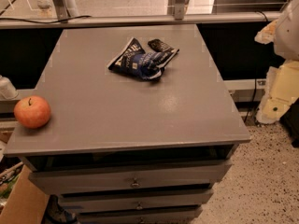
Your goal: Move blue chip bag near apple
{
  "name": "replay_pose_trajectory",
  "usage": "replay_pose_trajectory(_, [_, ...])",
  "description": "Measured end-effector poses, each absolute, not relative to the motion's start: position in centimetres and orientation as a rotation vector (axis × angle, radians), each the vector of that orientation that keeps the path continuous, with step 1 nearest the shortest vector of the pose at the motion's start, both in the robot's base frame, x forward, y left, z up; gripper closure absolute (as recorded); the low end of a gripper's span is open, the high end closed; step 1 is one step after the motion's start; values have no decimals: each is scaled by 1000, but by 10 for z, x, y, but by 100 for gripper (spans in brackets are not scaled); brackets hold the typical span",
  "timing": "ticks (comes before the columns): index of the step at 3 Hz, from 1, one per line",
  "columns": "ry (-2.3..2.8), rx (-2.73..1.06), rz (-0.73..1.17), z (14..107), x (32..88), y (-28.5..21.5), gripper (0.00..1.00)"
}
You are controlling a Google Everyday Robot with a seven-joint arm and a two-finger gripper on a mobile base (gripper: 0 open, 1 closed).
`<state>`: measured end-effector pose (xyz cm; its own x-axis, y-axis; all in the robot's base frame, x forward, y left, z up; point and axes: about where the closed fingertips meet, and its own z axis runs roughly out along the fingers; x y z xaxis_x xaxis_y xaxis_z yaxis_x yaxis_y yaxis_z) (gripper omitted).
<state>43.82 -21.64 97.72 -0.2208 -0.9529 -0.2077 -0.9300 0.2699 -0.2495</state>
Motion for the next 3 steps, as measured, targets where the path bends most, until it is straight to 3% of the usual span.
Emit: replay_pose_trajectory(3, [2129,-1704,5,933,470,-183,0])
